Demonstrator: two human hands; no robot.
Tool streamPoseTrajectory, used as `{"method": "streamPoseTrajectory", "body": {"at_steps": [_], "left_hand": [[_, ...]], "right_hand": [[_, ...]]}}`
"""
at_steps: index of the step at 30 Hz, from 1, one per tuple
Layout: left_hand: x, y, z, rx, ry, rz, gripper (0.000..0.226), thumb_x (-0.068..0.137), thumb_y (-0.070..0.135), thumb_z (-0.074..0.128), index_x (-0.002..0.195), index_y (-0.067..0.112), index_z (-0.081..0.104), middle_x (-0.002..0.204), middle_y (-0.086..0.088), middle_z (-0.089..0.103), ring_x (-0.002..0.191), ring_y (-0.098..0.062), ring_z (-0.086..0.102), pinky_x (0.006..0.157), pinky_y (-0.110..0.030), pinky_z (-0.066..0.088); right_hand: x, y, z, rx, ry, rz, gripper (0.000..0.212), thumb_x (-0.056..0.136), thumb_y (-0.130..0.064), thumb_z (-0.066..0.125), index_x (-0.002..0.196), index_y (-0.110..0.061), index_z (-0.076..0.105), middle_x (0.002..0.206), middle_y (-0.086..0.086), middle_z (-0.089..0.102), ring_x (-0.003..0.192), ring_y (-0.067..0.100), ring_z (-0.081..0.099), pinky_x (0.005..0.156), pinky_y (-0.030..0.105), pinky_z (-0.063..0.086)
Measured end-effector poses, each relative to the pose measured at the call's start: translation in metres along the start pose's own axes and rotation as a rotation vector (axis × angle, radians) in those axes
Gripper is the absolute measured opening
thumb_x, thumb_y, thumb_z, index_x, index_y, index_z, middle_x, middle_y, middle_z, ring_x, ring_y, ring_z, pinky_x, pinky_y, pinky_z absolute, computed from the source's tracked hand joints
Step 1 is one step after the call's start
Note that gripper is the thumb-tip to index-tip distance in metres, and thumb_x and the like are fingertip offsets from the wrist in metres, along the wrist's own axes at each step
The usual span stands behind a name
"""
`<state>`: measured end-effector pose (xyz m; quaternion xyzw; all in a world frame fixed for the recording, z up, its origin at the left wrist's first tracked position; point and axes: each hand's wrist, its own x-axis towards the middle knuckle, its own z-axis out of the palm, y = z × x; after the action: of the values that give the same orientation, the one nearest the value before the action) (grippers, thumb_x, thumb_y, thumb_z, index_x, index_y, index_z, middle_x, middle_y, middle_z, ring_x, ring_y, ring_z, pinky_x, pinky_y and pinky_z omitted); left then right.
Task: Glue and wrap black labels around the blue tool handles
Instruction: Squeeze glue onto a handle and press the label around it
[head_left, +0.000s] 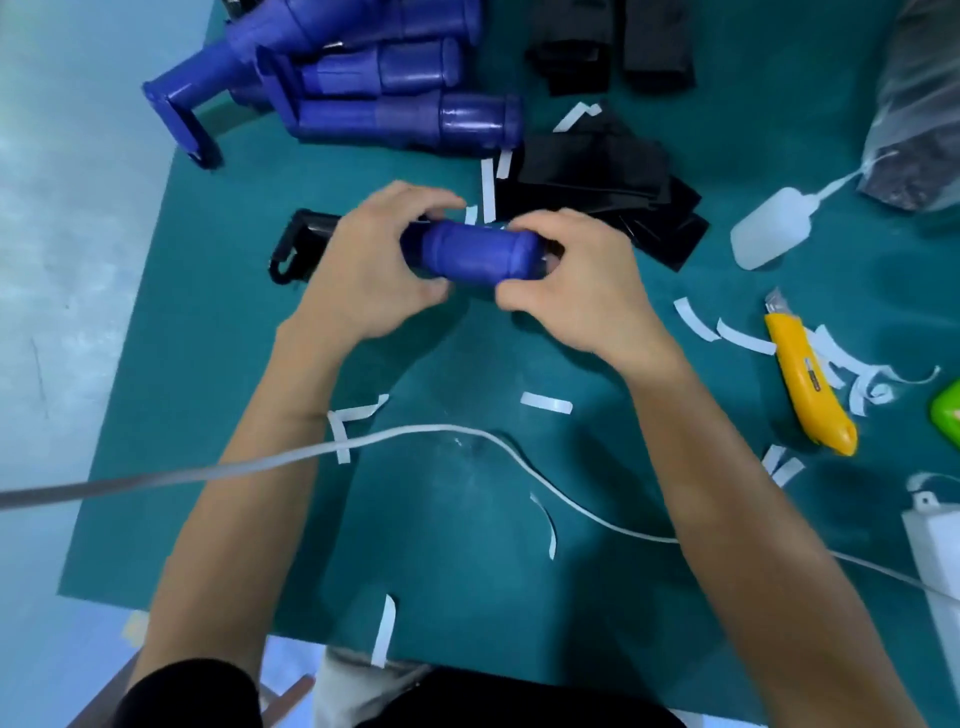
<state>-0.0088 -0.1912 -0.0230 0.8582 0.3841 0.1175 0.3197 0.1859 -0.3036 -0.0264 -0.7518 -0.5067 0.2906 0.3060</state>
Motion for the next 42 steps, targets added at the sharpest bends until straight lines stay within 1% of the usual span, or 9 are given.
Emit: {"method": "streamPoseTrajectory", "body": {"at_steps": [3,10,15,22,25,28,32,37,42], "left_hand": [[-0.017,0.028,0.032,-0.045,-0.093,0.009,0.069,0.072,0.029,0.085,0.133,0.034,0.054,0.120,0.018,0.069,0.108,-0.010,0.064,0.100,-0.031,0.048],[-0.027,0.060,0.091,0.100,0.019,0.153,0.034,0.087,0.040,0.074,0.116,0.021,0.071,0.102,0.001,0.074,0.093,-0.026,0.062,0.088,-0.035,0.041],[-0.025,0.066,0.102,0.278,-0.004,0.253,0.059,0.086,0.042,0.076,0.138,0.018,0.063,0.114,-0.006,0.070,0.100,-0.034,0.061,0.086,-0.042,0.047],[-0.025,0.097,0.106,-0.314,0.107,0.208,0.051,0.097,0.046,0.069,0.140,0.020,0.057,0.119,0.010,0.069,0.100,-0.011,0.061,0.093,-0.029,0.049],[-0.025,0.118,0.106,-0.329,0.071,0.317,0.048,0.105,0.055,0.055,0.139,0.022,0.058,0.109,0.023,0.067,0.095,0.006,0.059,0.084,-0.023,0.049],[-0.023,0.102,0.094,-0.252,0.187,0.355,0.042,0.097,0.032,0.071,0.137,0.020,0.063,0.120,0.023,0.068,0.109,0.000,0.062,0.098,-0.033,0.050],[-0.018,0.060,0.090,-0.677,0.242,0.129,0.069,0.084,-0.009,0.068,0.147,0.011,0.049,0.102,0.020,0.073,0.085,-0.002,0.064,0.079,-0.026,0.052],[-0.015,0.023,0.088,-0.733,0.318,-0.178,0.057,0.079,-0.018,0.044,0.125,0.004,0.070,0.091,0.013,0.078,0.080,-0.011,0.067,0.087,-0.030,0.054],[-0.014,0.022,0.089,-0.783,0.390,-0.214,0.033,0.099,0.009,0.051,0.123,0.018,0.072,0.096,0.003,0.077,0.079,-0.019,0.067,0.081,-0.032,0.054]], "right_hand": [[-0.040,0.041,-0.038,0.161,-0.012,0.214,0.054,0.064,-0.036,0.076,0.118,-0.043,0.072,0.062,-0.021,0.059,0.056,0.002,0.050,0.058,0.008,0.038],[-0.092,0.084,-0.055,-0.177,0.223,0.253,0.046,0.094,-0.053,0.051,0.126,-0.024,0.067,0.069,-0.005,0.064,0.075,0.023,0.060,0.076,0.039,0.051],[-0.092,0.092,-0.054,-0.077,0.175,0.215,0.047,0.080,-0.035,0.079,0.124,-0.028,0.063,0.086,-0.015,0.059,0.074,0.009,0.049,0.074,0.023,0.044],[-0.097,0.055,-0.051,0.767,0.261,-0.094,0.049,0.085,-0.011,0.069,0.131,-0.018,0.056,0.121,-0.005,0.068,0.112,0.015,0.064,0.097,0.037,0.052],[-0.099,0.029,-0.052,0.712,0.331,-0.156,0.034,0.088,-0.015,0.066,0.121,-0.019,0.057,0.107,-0.018,0.066,0.098,0.006,0.061,0.089,0.028,0.049],[-0.107,0.024,-0.062,0.477,0.360,-0.162,0.044,0.089,-0.018,0.070,0.129,-0.014,0.051,0.111,-0.023,0.060,0.098,0.003,0.057,0.089,0.025,0.044],[-0.109,0.025,-0.048,0.026,0.316,-0.203,0.057,0.084,-0.010,0.075,0.136,-0.014,0.052,0.130,-0.007,0.059,0.111,0.018,0.057,0.100,0.032,0.045],[-0.086,0.041,-0.015,-0.537,0.128,-0.176,0.059,0.088,-0.013,0.074,0.143,-0.011,0.055,0.128,0.004,0.061,0.114,0.030,0.056,0.099,0.042,0.036],[-0.067,0.045,-0.025,-0.033,0.108,0.022,0.070,0.079,-0.031,0.082,0.144,-0.028,0.058,0.130,-0.013,0.057,0.125,0.013,0.050,0.109,0.013,0.027]]}}
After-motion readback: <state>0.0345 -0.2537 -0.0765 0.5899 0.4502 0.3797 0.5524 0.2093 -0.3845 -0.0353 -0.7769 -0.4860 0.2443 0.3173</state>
